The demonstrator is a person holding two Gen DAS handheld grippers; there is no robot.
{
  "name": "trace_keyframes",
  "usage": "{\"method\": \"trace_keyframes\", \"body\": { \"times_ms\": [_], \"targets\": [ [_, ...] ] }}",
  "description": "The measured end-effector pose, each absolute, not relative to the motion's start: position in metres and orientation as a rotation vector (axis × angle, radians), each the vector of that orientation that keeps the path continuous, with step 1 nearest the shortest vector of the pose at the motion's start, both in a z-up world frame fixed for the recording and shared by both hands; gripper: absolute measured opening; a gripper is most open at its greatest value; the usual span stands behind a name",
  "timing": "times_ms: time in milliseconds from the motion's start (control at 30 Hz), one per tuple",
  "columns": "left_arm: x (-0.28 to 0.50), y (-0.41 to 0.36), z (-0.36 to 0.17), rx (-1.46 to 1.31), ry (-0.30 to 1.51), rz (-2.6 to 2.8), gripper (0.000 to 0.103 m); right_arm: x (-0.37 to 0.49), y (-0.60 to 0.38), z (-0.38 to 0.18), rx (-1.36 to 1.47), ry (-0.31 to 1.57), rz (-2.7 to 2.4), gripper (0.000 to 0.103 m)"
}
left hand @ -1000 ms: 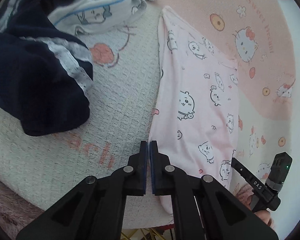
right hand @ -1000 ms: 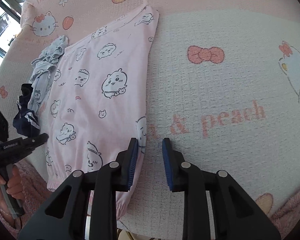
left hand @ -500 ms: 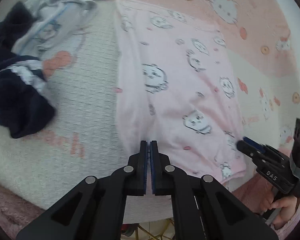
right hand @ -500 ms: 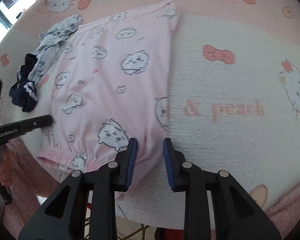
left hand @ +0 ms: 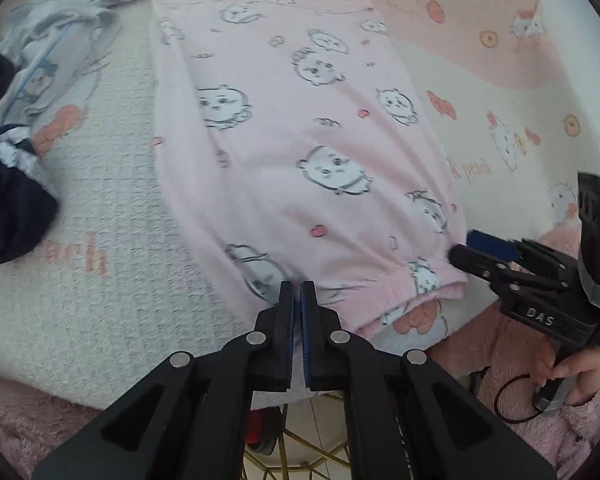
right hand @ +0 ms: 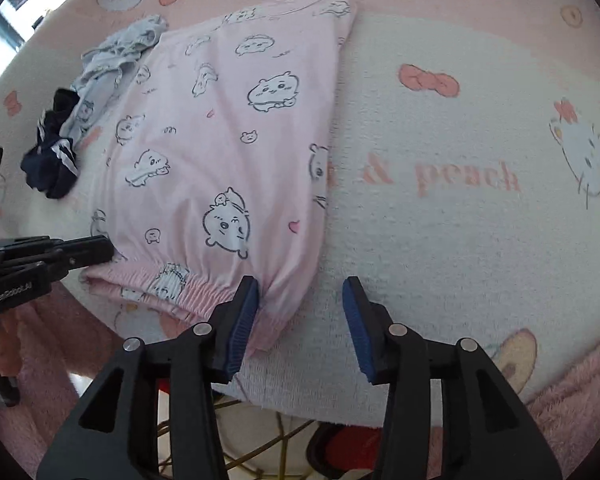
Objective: Fold clothes
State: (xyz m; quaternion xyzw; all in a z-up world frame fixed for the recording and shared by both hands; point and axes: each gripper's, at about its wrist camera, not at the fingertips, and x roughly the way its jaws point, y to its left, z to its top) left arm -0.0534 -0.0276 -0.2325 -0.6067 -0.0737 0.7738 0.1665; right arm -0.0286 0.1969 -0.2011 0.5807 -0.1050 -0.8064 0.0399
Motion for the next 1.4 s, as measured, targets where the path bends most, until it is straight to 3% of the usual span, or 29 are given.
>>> {"method": "trace_keyframes", "body": {
  "times_ms": [167, 267, 333, 500, 700, 1000, 1200, 1267, 1333, 1400],
  "targets": [
    [-0.053, -0.013, -0.228, -1.645, -0.229, 2.154, 0.004, -0.024, 0.212, -0.186, 1.628, -0.529, -2.492, 0.046],
    [-0.05, 0.0, -0.248, -1.746, -0.143, 2.106, 0.004, -0.031, 0.195, -0.197, 1.693, -0.442, -2.431, 0.045],
    [-0.049, -0.013, -0.246, -1.792, -0.225, 2.068, 0.006, -0.032, 0.185, -0.208, 1.77, -0.365, -2.385, 0.046],
    [-0.063, -0.061, -0.226, -1.791, -0.478, 2.104, 0.008, -0.023, 0.205, -0.194, 1.765, -0.516, -2.334, 0.046],
    [-0.133, -0.098, -0.206, -1.754, -0.374, 2.288, 0.026, -0.075, 0.226, -0.171, 1.709, -0.498, -2.412, 0.046],
    [-0.227, -0.122, -0.22, -1.706, -0.299, 2.326, 0.027, -0.184, 0.236, -0.173, 1.72, -0.259, -2.507, 0.046],
    [-0.248, -0.096, -0.24, -1.686, -0.084, 2.24, 0.026, -0.229, 0.206, -0.209, 1.789, 0.104, -2.363, 0.044],
    [-0.251, -0.092, -0.245, -1.689, -0.003, 2.243, 0.026, -0.229, 0.218, -0.207, 1.754, 0.13, -2.385, 0.043],
    [-0.25, -0.097, -0.242, -1.673, 0.054, 2.287, 0.026, -0.226, 0.244, -0.208, 1.763, 0.095, -2.419, 0.054],
    [-0.249, -0.101, -0.239, -1.669, 0.109, 2.342, 0.026, -0.222, 0.266, -0.208, 1.772, 0.02, -2.442, 0.055]
  ]
}}
